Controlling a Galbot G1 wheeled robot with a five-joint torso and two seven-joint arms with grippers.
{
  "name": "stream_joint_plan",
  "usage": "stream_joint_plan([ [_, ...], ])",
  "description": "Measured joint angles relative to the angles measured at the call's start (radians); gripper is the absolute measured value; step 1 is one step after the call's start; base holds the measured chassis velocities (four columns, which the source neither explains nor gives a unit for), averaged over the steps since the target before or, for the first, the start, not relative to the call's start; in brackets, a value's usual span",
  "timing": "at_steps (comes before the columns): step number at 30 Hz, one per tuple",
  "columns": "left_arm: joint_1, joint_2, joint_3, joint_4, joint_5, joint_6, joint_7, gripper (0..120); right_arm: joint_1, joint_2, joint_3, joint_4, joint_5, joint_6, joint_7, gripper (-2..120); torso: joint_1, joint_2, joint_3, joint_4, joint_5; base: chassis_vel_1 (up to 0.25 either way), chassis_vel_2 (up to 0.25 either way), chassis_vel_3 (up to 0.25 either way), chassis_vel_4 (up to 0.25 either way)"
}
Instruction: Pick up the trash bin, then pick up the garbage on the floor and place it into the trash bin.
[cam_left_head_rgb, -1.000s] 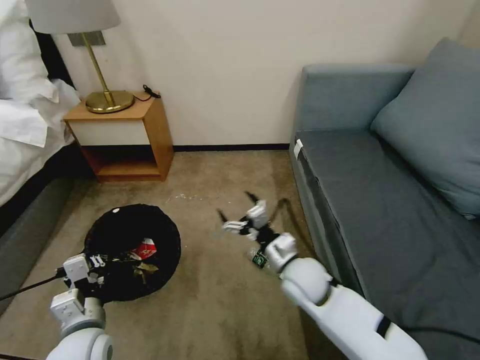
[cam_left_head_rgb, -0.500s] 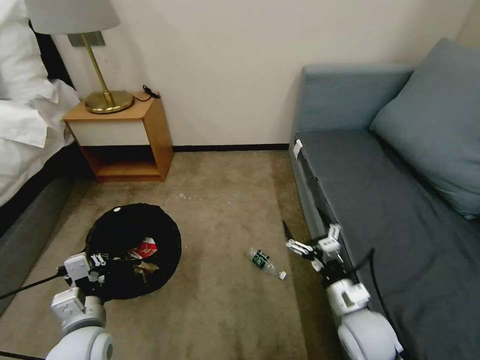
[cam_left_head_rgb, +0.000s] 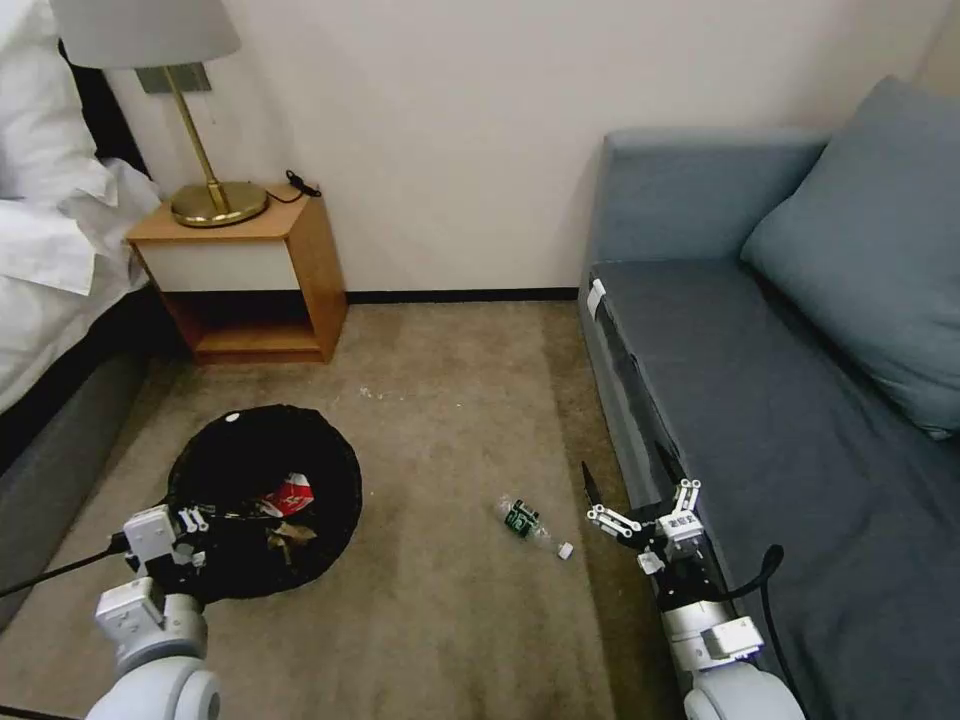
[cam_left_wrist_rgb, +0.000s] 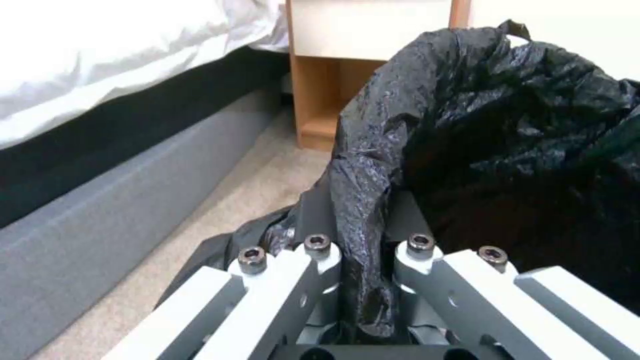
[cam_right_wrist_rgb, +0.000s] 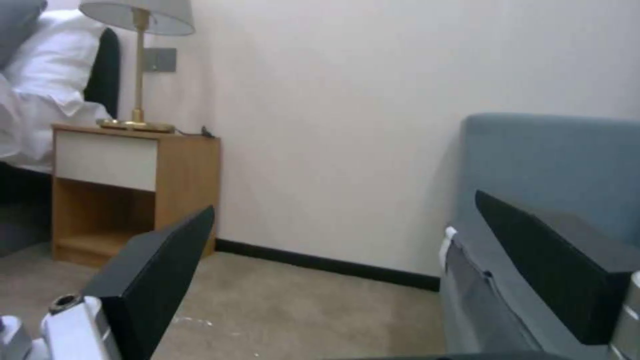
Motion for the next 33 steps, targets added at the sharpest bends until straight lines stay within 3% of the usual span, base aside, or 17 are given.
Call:
stream_joint_plan([
  [8,0.01,-0.002,-0.001,-0.002,0.0,-0.011,-0.003,5,0.006,-0.006,-0.004,0.002,0.001,0.003,-0.012,100,0.0,0.0,0.0,0.0,0.0,-0.031,0.042,0.041,-0.036],
  [18,0.007,0.002,-0.004,0.0,-0.003,-0.017,-0.006,5,0.08,-0.049,-0.081,-0.019,0.0,-0.042,-0.007,100,0.0,0.0,0.0,-0.0004,0.0,-0.178,0.173,0.197,-0.174],
  [21,0.004,0.002,-0.002,0.0,-0.002,-0.016,-0.007,5,0.16,-0.12,-0.175,-0.063,0.026,-0.151,0.027,100,0.0,0.0,0.0,-0.0003,0.0002,-0.106,0.101,0.092,-0.103],
  [22,0.004,0.002,-0.002,0.0,-0.002,-0.016,-0.007,5,0.16,-0.12,-0.175,-0.063,0.026,-0.151,0.027,100,0.0,0.0,0.0,-0.0003,0.0002,-0.087,0.065,0.052,-0.082],
  [26,0.003,0.002,-0.001,-0.003,-0.002,-0.012,-0.007,5,0.309,-0.239,-0.334,-0.144,0.094,-0.378,0.074,100,0.0,0.0,0.0,-0.0004,0.0003,-0.002,0.016,-0.001,-0.001],
  [28,0.002,0.002,-0.002,-0.003,-0.002,-0.012,-0.007,5,0.337,-0.259,-0.363,-0.154,0.118,-0.424,0.076,100,0.0,0.0,0.0,0.0002,0.0001,0.0,0.0,0.0,0.0],
  [30,-0.002,0.001,-0.005,-0.003,-0.002,-0.009,-0.007,5,0.429,-0.319,-0.442,-0.17,0.206,-0.647,0.045,100,0.0,0.0,0.0,0.0002,0.0,0.0,0.0,0.0,0.0],
  [31,-0.002,0.001,-0.005,-0.003,-0.002,-0.009,-0.007,5,0.429,-0.319,-0.442,-0.17,0.206,-0.647,0.045,100,0.0,0.0,0.0,0.0002,0.0,0.0,0.0,0.0,0.0],
  [33,-0.006,-0.005,-0.005,-0.002,-0.001,-0.006,-0.007,5,0.518,-0.356,-0.497,-0.192,0.266,-0.843,-0.047,100,0.0,0.0,0.0,0.0,-0.0001,0.0,0.0,0.0,0.0],
])
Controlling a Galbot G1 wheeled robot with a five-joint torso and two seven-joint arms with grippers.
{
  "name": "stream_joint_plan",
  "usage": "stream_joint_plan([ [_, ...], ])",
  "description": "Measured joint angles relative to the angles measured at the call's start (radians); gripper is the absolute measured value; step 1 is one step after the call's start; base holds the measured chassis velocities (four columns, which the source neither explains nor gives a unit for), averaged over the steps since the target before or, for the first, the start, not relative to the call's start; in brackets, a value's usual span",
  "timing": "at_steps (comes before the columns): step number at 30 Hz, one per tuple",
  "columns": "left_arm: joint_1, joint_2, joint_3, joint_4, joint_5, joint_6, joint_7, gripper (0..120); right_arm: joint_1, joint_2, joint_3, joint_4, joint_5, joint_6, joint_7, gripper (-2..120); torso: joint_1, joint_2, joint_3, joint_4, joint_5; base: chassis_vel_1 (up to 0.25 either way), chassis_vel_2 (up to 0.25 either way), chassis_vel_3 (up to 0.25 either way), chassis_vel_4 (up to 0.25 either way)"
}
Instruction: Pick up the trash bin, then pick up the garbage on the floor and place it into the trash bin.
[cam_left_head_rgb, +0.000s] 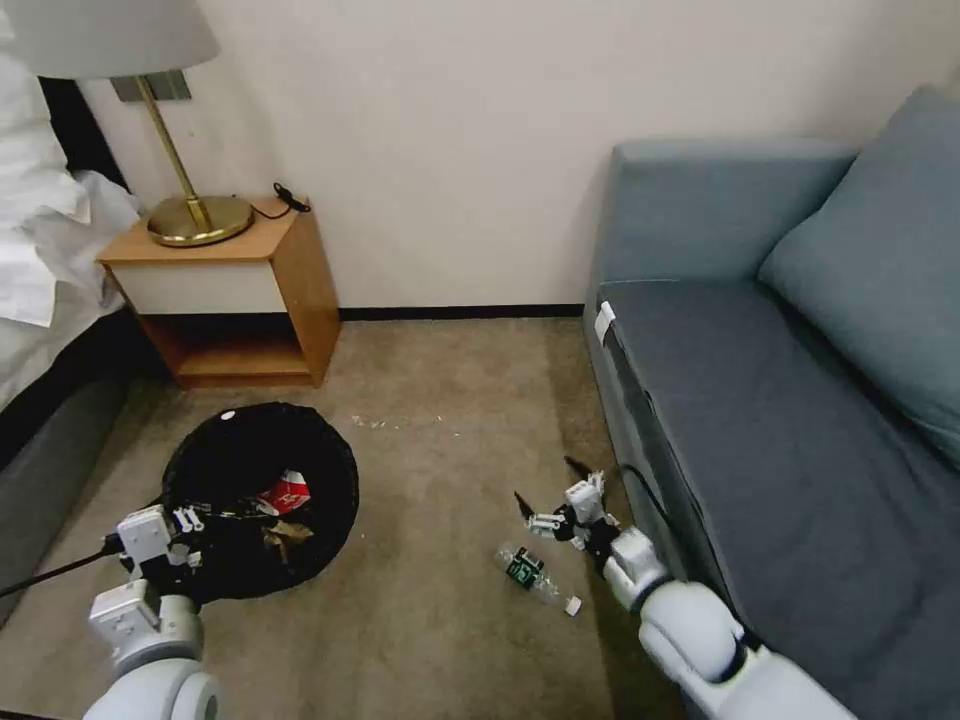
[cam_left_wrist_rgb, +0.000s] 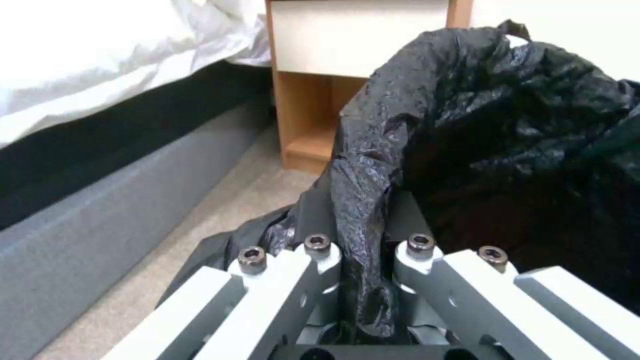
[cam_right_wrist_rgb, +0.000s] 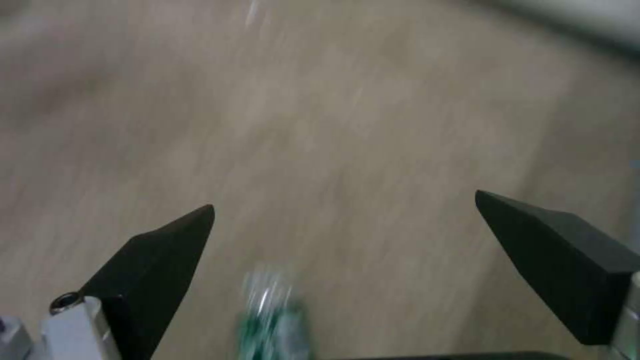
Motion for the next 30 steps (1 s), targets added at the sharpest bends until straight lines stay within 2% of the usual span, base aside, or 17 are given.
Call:
stream_joint_plan([
  [2,-0.002,-0.007,0.001,0.0,0.002,0.005,0.0,5,0.07,-0.008,-0.057,-0.031,0.04,-0.111,-0.056,100,0.0,0.0,0.0,-0.0001,0.0002,0.0,0.0,0.0,0.0],
  [3,-0.002,-0.007,0.001,0.0,0.002,0.005,0.0,5,0.07,-0.008,-0.057,-0.031,0.04,-0.111,-0.056,100,0.0,0.0,0.0,-0.0001,0.0002,0.0,0.0,0.0,0.0],
  [5,-0.007,-0.016,0.004,0.001,0.009,0.008,0.0,5,0.142,-0.002,-0.135,-0.074,0.076,-0.211,-0.067,100,0.0,0.0,0.0,0.0,0.0001,0.0,0.0,0.0,0.0],
  [7,-0.012,-0.023,0.005,0.006,0.014,0.01,0.0,5,0.191,0.008,-0.193,-0.128,0.063,-0.239,-0.094,100,0.0,0.0,0.0,0.0,0.0003,0.0,0.0,0.0,0.0],
  [17,-0.017,-0.037,-0.002,0.017,0.016,0.011,-0.003,5,0.271,0.057,-0.287,-0.323,-0.009,-0.217,-0.158,100,0.0,0.0,0.0,0.0,0.0002,0.0,0.0,0.0,0.0],
  [27,-0.018,-0.048,0.004,0.019,0.029,0.011,-0.004,5,0.244,0.093,-0.263,-0.419,-0.085,-0.182,-0.204,100,0.0,0.0,0.0,-0.0001,0.0001,0.0,0.0,0.0,0.0],
  [30,-0.017,-0.05,0.005,0.02,0.032,0.011,-0.005,5,0.236,0.106,-0.247,-0.438,-0.107,-0.175,-0.216,96,0.0,0.0,0.0,-0.0002,0.0001,0.0,0.0,0.0,0.0],
])
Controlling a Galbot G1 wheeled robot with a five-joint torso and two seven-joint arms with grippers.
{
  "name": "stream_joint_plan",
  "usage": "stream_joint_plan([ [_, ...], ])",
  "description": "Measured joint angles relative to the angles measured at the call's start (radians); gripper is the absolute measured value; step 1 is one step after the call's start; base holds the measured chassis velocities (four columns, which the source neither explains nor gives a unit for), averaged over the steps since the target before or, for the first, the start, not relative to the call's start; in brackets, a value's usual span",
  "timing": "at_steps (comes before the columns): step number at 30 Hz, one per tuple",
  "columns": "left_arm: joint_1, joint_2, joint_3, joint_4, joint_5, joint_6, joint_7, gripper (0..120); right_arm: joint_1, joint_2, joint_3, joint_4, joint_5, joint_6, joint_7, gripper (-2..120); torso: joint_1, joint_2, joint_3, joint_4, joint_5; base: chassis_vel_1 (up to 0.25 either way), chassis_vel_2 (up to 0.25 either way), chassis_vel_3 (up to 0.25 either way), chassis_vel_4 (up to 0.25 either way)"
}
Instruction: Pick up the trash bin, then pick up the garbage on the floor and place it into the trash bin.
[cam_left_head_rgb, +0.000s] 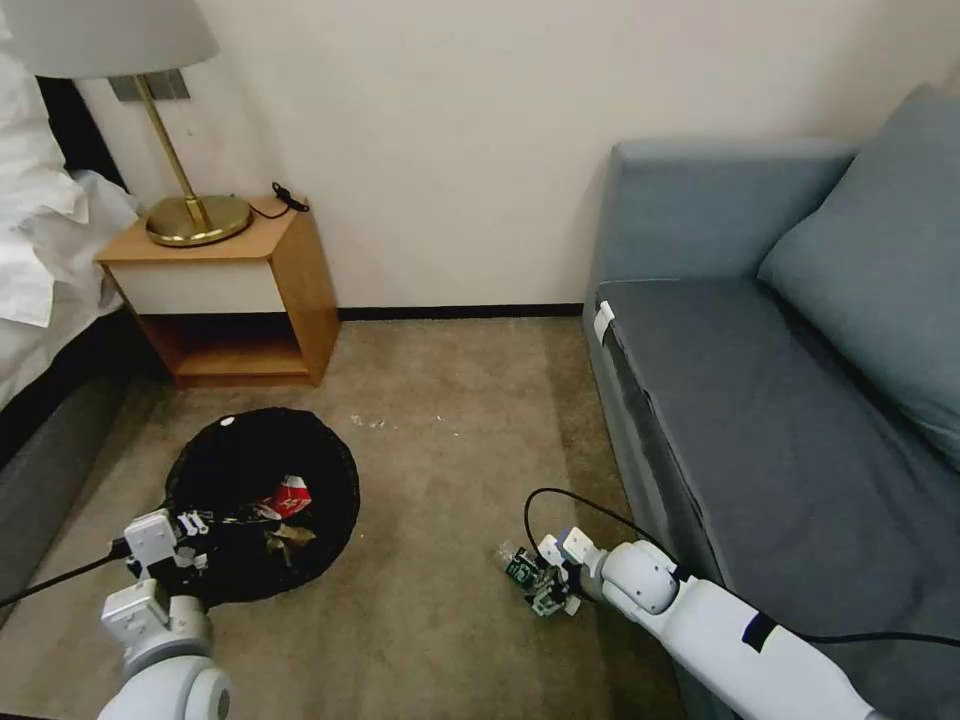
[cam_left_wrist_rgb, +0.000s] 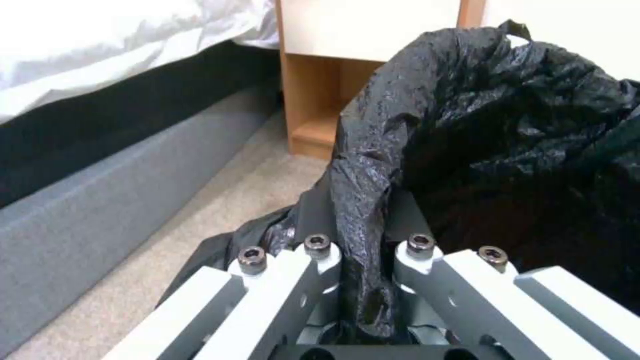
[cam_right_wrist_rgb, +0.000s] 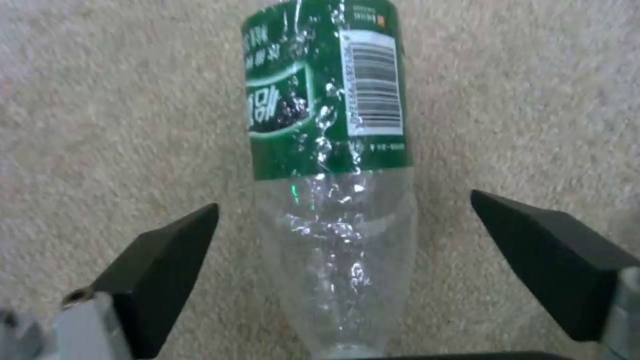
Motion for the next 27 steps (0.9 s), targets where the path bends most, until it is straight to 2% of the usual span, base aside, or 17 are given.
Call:
stream_joint_plan([
  [3,0.003,0.0,0.0,0.001,0.001,-0.002,-0.001,5,-0.003,0.017,0.022,-0.023,-0.03,0.017,-0.01,84,0.0,0.0,0.0,0.0001,0.0,0.0,0.0,0.0,0.0],
  [4,0.003,0.0,0.0,0.001,0.001,-0.002,-0.001,5,-0.003,0.017,0.022,-0.023,-0.03,0.017,-0.01,84,0.0,0.0,0.0,0.0001,0.0,0.0,0.0,0.0,0.0],
  [7,0.006,0.0,-0.002,0.0,0.001,-0.002,-0.002,5,0.0,0.032,0.039,-0.055,-0.066,0.037,-0.024,69,0.0,0.0,0.0,0.0002,0.0,0.0,0.0,0.0,0.0],
  [8,0.006,0.0,-0.002,0.0,0.001,-0.002,-0.002,5,0.0,0.032,0.039,-0.055,-0.066,0.037,-0.024,69,0.0,0.0,0.0,0.0002,0.0,0.0,0.0,0.0,0.0],
  [10,0.007,0.0,-0.002,-0.002,0.001,-0.003,-0.003,5,0.001,0.035,0.045,-0.064,-0.078,0.044,-0.032,59,0.0,0.0,0.0,0.0003,0.0,0.0,0.0,0.0,0.0],
  [11,0.007,0.0,-0.002,-0.002,0.001,-0.003,-0.003,5,0.001,0.035,0.045,-0.064,-0.078,0.044,-0.032,59,0.0,0.0,0.0,0.0003,0.0,0.0,0.0,0.0,0.0],
  [14,0.006,0.0,-0.002,-0.002,0.001,-0.003,-0.003,5,-0.006,0.032,0.052,-0.057,-0.084,0.051,-0.039,44,0.0,0.0,0.0,0.0004,0.0001,0.0,0.0,0.0,0.0],
  [21,0.004,0.004,-0.002,-0.004,0.001,0.001,-0.003,5,-0.031,0.015,0.064,-0.005,-0.083,0.077,-0.032,30,0.0,0.0,0.0,0.0,0.0,0.0,0.0,0.0,0.0],
  [22,0.004,0.005,-0.002,-0.004,0.0,0.002,-0.003,5,-0.034,0.012,0.066,0.011,-0.077,0.098,-0.02,28,0.0,0.0,0.0,-0.0001,0.0,0.0,0.0,0.0,0.0],
  [23,0.005,0.006,-0.001,-0.005,-0.003,0.005,-0.003,5,-0.036,0.012,0.07,0.042,-0.036,0.193,0.009,25,0.0,0.0,0.0,-0.0002,-0.0002,0.0,0.0,0.0,0.0],
  [24,0.005,0.006,-0.001,-0.005,-0.003,0.005,-0.003,5,-0.036,0.012,0.07,0.042,-0.036,0.193,0.009,25,0.0,0.0,0.0,-0.0002,-0.0002,0.0,0.0,0.0,0.0],
  [26,0.008,0.009,0.003,-0.01,-0.011,0.013,-0.003,5,-0.018,0.027,0.072,0.081,0.064,0.414,0.03,25,0.0,0.0,0.0,-0.0002,0.0002,0.0,0.0,0.0,0.0],
  [27,0.008,0.01,0.005,-0.011,-0.015,0.016,-0.003,5,-0.002,0.035,0.068,0.103,0.112,0.489,0.034,25,0.0,0.0,0.0,0.0,0.0001,0.0,0.0,0.0,0.0],
])
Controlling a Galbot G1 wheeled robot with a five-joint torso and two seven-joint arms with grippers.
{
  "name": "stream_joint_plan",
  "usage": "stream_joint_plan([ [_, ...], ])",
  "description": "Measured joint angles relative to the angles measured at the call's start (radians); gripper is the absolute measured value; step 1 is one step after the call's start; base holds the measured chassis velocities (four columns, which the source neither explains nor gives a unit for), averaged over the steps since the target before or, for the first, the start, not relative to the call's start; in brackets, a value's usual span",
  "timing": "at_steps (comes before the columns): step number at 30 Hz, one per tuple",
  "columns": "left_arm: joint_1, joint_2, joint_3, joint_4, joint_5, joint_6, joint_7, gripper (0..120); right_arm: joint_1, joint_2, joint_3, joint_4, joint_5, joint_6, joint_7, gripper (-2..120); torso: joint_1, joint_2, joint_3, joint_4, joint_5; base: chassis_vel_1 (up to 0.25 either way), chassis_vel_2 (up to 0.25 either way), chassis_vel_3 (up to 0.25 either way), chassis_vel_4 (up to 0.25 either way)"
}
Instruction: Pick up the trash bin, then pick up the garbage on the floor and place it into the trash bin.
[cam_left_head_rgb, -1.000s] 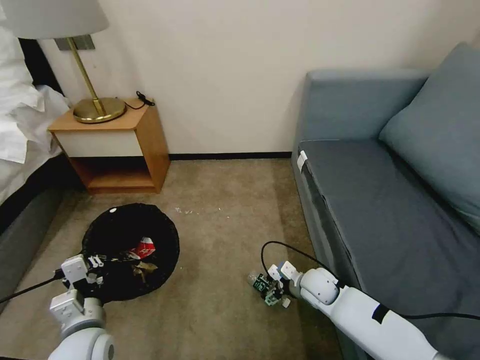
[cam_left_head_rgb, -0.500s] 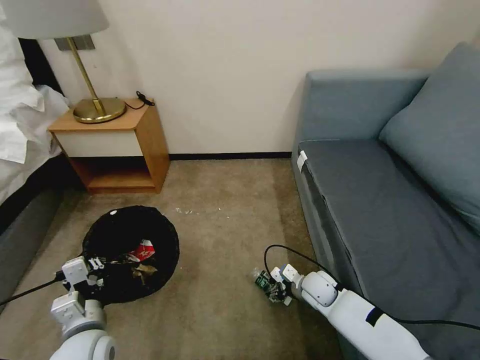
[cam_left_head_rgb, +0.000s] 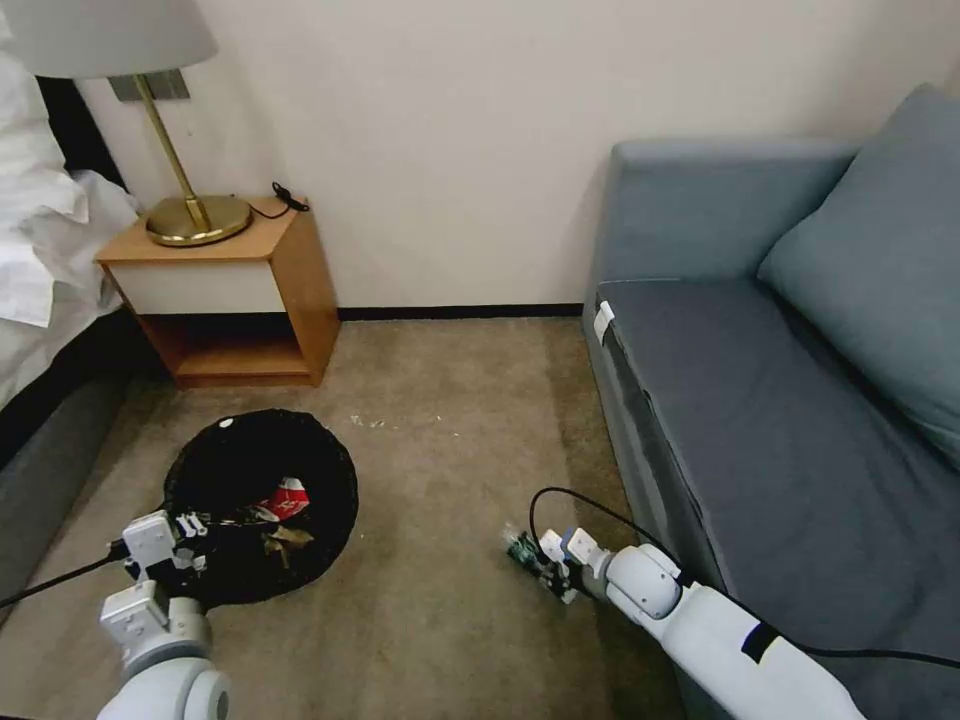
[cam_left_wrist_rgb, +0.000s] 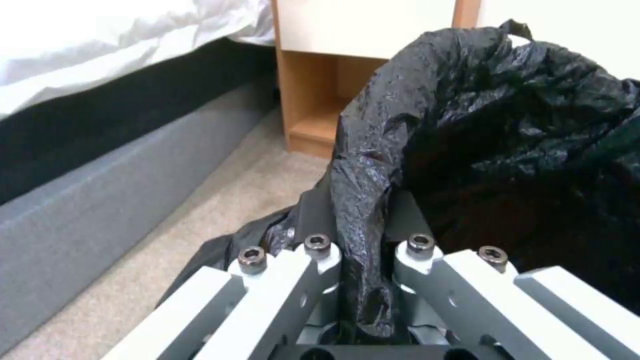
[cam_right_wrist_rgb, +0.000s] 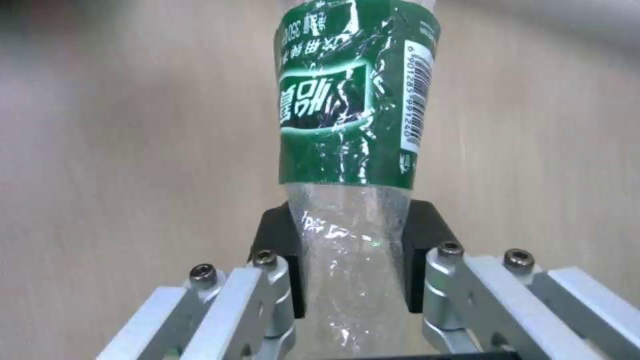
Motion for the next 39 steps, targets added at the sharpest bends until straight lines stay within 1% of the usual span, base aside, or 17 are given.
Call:
stream_joint_plan([
  [1,0.0,0.0,0.0,0.0,0.0,0.0,0.0,5,0.0,0.0,0.0,0.0,0.0,0.0,0.0,25,0.0,0.0,0.0,0.0,0.0,0.0,0.0,0.0,0.0],
  [4,-0.001,0.002,0.006,-0.001,-0.007,0.01,0.0,5,0.057,0.029,-0.024,0.099,0.168,0.133,-0.014,25,0.0,0.0,0.0,0.0002,-0.0003,0.0,0.0,0.0,0.0],
  [5,-0.001,0.002,0.006,-0.001,-0.007,0.01,0.0,5,0.057,0.029,-0.024,0.099,0.168,0.133,-0.014,25,0.0,0.0,0.0,0.0002,-0.0003,0.0,0.0,0.0,0.0],
  [8,-0.001,0.002,0.014,-0.001,-0.009,0.014,0.001,5,0.129,0.084,-0.081,0.153,0.272,0.228,-0.037,25,0.0,0.0,0.0,0.0003,-0.0004,0.0,0.0,0.0,0.0],
  [11,-0.001,0.002,0.018,-0.002,-0.01,0.018,0.002,5,0.169,0.114,-0.139,0.142,0.302,0.276,-0.037,25,0.0,0.0,0.0,0.0003,-0.0004,0.0,0.0,0.0,0.0],
  [15,-0.001,-0.002,0.022,-0.015,-0.011,0.024,0.003,5,0.207,0.144,-0.229,0.118,0.295,0.34,-0.009,25,0.0,0.0,0.0,0.0003,-0.0002,0.0,0.0,0.0,0.0],
  [19,0.0,-0.011,0.029,-0.034,-0.009,0.032,0.005,5,0.235,0.189,-0.34,0.098,0.238,0.391,0.101,25,0.0,0.0,0.0,0.0003,-0.0001,0.0,0.0,0.0,0.0],
  [20,0.0,-0.014,0.032,-0.039,-0.009,0.034,0.005,5,0.237,0.202,-0.364,0.088,0.217,0.399,0.139,25,0.0,0.0,0.0,0.0003,-0.0002,0.0,0.0,0.0,0.0],
  [25,0.003,-0.024,0.039,-0.054,-0.01,0.041,0.007,5,0.227,0.223,-0.394,0.07,0.17,0.396,0.209,25,0.0,0.0,0.0,0.0003,-0.0003,0.0,0.0,0.0,0.0],
  [28,0.005,-0.025,0.04,-0.062,-0.016,0.045,0.008,5,0.22,0.221,-0.394,0.067,0.156,0.388,0.227,32,0.0,0.0,0.0,0.0002,-0.0002,0.0,0.0,0.0,0.0],
  [31,0.006,-0.025,0.04,-0.073,-0.029,0.053,0.008,5,0.213,0.211,-0.391,0.067,0.153,0.379,0.245,45,0.0,0.0,0.0,0.0001,-0.0002,0.0,0.0,0.0,0.0],
  [32,0.006,-0.025,0.04,-0.073,-0.029,0.053,0.008,5,0.213,0.211,-0.391,0.067,0.153,0.379,0.245,45,0.0,0.0,0.0,0.0001,-0.0002,0.0,0.0,0.0,0.0],
  [34,0.005,-0.025,0.041,-0.079,-0.047,0.062,0.009,5,0.206,0.209,-0.386,0.063,0.15,0.379,0.246,57,0.0,0.0,0.0,0.0001,-0.0001,0.0,0.0,0.0,0.0],
  [35,0.005,-0.025,0.041,-0.079,-0.047,0.062,0.009,5,0.206,0.209,-0.386,0.063,0.15,0.379,0.246,57,0.0,0.0,0.0,0.0001,-0.0001,0.0,0.0,0.0,0.0],
  [37,0.004,-0.024,0.042,-0.079,-0.057,0.066,0.009,5,0.202,0.209,-0.381,0.063,0.149,0.379,0.243,67,0.0,0.0,0.0,0.0001,-0.0001,0.0,0.0,0.0,0.0],
  [38,0.004,-0.024,0.042,-0.079,-0.057,0.066,0.009,5,0.202,0.209,-0.381,0.063,0.149,0.379,0.243,67,0.0,0.0,0.0,0.0001,-0.0001,0.0,0.0,0.0,0.0],
  [39,0.004,-0.024,0.042,-0.079,-0.059,0.067,0.009,5,0.201,0.209,-0.377,0.063,0.147,0.379,0.239,72,0.0,0.0,0.0,0.0001,-0.0001,0.0,0.0,0.0,0.0],
])
